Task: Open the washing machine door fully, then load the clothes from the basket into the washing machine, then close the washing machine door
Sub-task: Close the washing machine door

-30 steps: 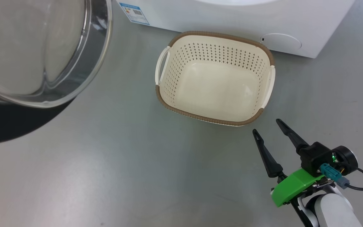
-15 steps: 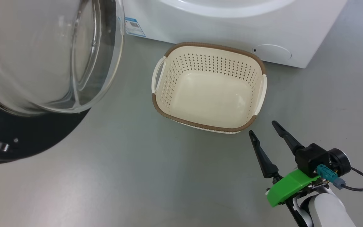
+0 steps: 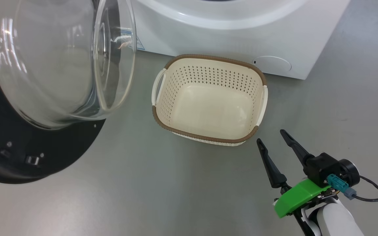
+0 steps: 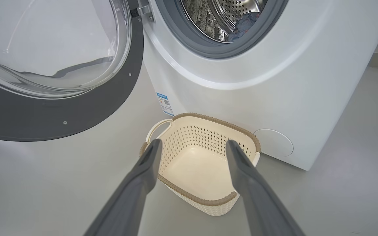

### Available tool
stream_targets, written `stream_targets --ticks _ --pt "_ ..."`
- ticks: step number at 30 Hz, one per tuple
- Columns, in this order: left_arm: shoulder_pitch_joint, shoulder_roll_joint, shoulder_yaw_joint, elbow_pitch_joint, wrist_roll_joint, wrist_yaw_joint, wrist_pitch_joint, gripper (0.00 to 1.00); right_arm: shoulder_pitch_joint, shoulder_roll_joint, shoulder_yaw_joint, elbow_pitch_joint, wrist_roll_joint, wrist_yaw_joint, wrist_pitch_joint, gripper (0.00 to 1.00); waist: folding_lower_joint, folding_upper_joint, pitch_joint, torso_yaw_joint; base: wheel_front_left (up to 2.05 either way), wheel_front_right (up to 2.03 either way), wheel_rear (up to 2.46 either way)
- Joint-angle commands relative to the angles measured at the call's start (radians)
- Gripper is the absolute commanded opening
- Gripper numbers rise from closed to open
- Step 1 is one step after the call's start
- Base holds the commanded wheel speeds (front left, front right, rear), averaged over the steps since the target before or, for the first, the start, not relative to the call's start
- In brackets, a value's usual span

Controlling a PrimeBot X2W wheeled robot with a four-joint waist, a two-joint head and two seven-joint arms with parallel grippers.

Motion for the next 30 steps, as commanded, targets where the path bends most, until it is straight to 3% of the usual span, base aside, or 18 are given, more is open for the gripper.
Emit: stream_targets --ticks 1,15,30 --pt "0.025 0.043 0.020 -0.049 -0.015 -0.003 0.030 0.00 -0.015 0.018 0.026 -0.016 0.009 0.002 -0.015 1.00 0.0000 0.0000 -0.005 -0.005 0.00 0.00 0.00" --pt "0.107 -0.090 0.006 -0.225 -0.076 -0.003 0.125 0.00 -0.022 0.030 0.023 0.009 0.016 0.002 -0.040 1.00 0.0000 0.0000 -0.019 -0.049 0.00 0.00 0.00" --pt "0.138 -0.205 -0.023 -0.296 -0.091 -0.003 0.142 0.00 -0.027 0.036 0.021 0.033 0.023 0.002 -0.060 1.00 0.0000 0.0000 -0.026 -0.115 0.00 0.00 0.00"
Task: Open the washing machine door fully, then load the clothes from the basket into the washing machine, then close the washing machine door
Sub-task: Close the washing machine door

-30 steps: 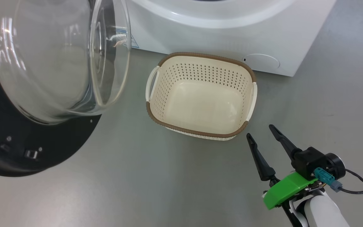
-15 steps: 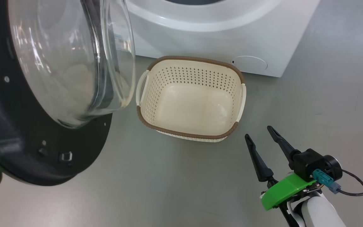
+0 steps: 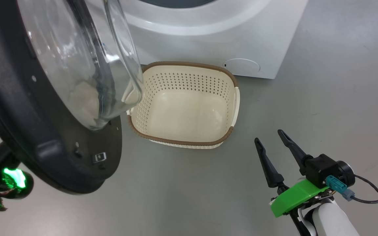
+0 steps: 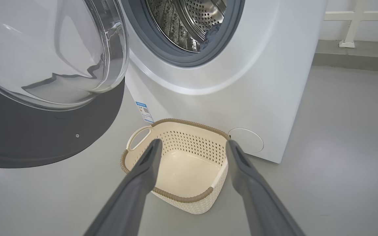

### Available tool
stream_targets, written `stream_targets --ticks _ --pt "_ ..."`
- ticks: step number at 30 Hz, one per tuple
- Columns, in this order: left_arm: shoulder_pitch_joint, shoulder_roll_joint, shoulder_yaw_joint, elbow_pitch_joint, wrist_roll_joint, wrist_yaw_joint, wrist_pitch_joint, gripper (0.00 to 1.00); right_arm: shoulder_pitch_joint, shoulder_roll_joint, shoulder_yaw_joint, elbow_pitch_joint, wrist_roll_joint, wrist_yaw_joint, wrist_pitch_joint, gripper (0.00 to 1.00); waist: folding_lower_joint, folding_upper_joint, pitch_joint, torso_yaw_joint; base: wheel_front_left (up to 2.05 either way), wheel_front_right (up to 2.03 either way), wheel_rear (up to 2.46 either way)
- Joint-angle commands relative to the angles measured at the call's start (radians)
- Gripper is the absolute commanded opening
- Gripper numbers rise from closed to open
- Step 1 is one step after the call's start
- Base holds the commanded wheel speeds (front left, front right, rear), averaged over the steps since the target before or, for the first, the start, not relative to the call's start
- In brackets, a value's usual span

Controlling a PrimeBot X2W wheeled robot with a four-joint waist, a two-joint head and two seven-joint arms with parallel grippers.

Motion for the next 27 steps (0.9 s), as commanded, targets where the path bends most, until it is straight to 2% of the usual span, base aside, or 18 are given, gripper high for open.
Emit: stream_targets --ticks 1,14,20,27 --pt "0.013 0.024 0.016 -0.036 -0.011 -0.003 0.024 0.00 -0.012 0.014 0.023 -0.017 0.007 0.002 -0.010 1.00 0.0000 0.0000 -0.003 -0.011 0.00 0.00 0.00" --pt "0.018 -0.082 -0.019 -0.078 -0.014 -0.003 -0.019 0.00 -0.009 0.016 0.025 -0.004 0.022 0.002 -0.025 1.00 0.0000 0.0000 -0.020 -0.089 0.00 0.00 0.00" --pt "0.015 -0.096 -0.057 -0.081 -0.031 -0.003 -0.076 0.00 -0.003 0.016 0.028 0.000 0.039 0.002 -0.029 1.00 0.0000 0.0000 -0.028 -0.136 0.00 0.00 0.00" --pt "-0.004 -0.098 -0.142 -0.062 -0.115 -0.003 -0.210 0.00 -0.006 0.016 0.037 0.002 0.063 0.002 -0.031 1.00 0.0000 0.0000 -0.029 -0.195 0.00 0.00 0.00"
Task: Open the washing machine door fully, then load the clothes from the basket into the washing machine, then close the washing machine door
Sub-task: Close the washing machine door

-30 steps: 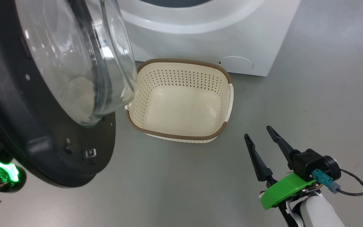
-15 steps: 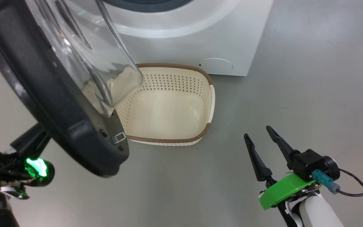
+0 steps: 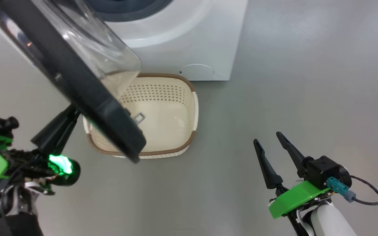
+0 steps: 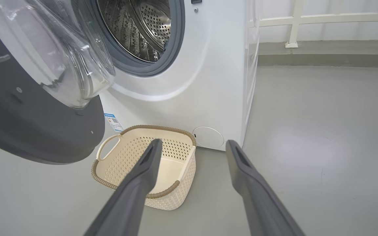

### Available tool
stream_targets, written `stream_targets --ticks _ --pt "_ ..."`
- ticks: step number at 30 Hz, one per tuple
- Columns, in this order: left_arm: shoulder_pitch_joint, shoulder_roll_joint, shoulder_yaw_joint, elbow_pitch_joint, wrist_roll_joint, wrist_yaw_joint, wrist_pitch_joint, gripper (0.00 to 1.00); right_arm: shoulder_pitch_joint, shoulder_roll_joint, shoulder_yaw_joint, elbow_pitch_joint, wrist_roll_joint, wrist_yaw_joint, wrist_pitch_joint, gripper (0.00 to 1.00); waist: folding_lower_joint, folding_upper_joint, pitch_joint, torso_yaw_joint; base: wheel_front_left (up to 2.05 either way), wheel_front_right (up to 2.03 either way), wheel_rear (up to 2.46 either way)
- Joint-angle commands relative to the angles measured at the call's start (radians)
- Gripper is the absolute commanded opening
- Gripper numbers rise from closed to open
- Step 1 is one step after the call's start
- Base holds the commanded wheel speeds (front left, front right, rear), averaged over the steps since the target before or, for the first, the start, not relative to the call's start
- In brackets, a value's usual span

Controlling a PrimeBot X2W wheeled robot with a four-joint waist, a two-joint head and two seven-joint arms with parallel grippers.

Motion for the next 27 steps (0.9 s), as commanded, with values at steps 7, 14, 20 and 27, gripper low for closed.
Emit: stream_targets --ticks 7,14,20,27 --pt "-0.047 0.019 -0.071 0.003 -0.046 -0.003 -0.157 0.00 -0.012 0.012 0.030 -0.040 0.025 0.002 -0.012 1.00 0.0000 0.0000 0.011 -0.078 0.00 0.00 0.00" --pt "-0.113 0.019 -0.131 0.044 -0.056 -0.003 -0.285 0.00 -0.016 0.013 0.037 -0.051 0.051 0.002 -0.012 1.00 0.0000 0.0000 0.023 -0.130 0.00 0.00 0.00" --pt "-0.159 0.019 -0.159 0.073 -0.051 -0.003 -0.363 0.00 -0.015 0.013 0.028 -0.056 0.066 0.002 -0.012 1.00 0.0000 0.0000 0.032 -0.177 0.00 0.00 0.00" --pt "-0.170 0.019 -0.174 0.096 -0.047 -0.003 -0.402 0.00 -0.005 0.013 -0.001 -0.073 0.073 0.002 -0.012 1.00 0.0000 0.0000 0.027 -0.200 0.00 0.00 0.00"
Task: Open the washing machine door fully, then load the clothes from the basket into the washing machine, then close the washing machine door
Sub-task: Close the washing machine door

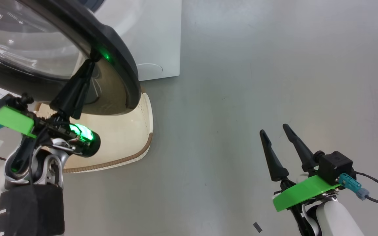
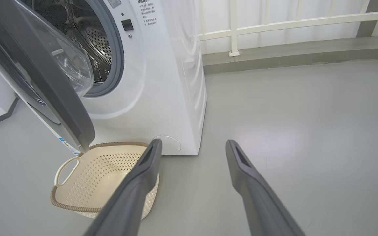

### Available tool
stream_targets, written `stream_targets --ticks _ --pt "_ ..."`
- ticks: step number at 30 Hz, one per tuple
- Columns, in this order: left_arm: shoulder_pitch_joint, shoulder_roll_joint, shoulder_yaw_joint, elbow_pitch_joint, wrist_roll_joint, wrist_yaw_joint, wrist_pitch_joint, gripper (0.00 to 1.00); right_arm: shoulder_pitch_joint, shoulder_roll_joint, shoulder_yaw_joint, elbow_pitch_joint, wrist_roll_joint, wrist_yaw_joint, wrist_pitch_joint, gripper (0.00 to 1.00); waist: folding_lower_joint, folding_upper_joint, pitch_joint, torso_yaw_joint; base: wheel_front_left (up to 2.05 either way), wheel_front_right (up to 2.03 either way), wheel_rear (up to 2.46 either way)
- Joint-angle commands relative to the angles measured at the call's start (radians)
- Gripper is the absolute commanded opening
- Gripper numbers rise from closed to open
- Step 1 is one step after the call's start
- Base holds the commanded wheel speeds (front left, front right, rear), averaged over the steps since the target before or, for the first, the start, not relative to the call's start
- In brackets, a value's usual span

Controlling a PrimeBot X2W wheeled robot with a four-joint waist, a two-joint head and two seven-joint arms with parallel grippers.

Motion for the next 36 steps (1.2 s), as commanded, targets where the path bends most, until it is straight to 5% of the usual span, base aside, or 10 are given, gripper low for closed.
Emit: stream_targets --ticks 1,17,25,32,36 --pt "-0.014 0.020 0.018 -0.020 0.007 -0.003 -0.001 0.00 -0.002 0.008 0.013 -0.030 0.010 0.002 -0.012 1.00 0.0000 -0.0001 -0.005 -0.003 0.00 0.00 0.00" --pt "0.249 0.020 0.035 -0.275 0.236 -0.003 -0.014 0.00 0.084 0.008 -0.064 -0.121 -0.022 0.002 -0.012 1.00 0.0000 -0.0001 -0.157 0.085 0.00 0.00 0.00" --pt "0.367 0.055 -0.011 -0.379 0.524 -0.003 -0.319 0.00 0.115 0.008 -0.063 -0.134 -0.023 0.002 -0.012 1.00 0.0000 -0.0001 -0.226 0.124 0.00 0.00 0.00" --pt "0.455 0.232 -0.252 -0.342 0.784 -0.003 -0.788 0.00 0.146 0.008 -0.055 -0.135 -0.020 0.002 -0.012 1.00 0.0000 -0.0001 -0.270 0.158 0.00 0.00 0.00" --pt "0.467 0.256 -0.246 -0.293 0.969 -0.003 -0.833 0.00 0.157 0.008 -0.050 -0.135 -0.015 0.002 -0.012 1.00 0.0000 -0.0001 -0.285 0.177 0.00 0.00 0.00"
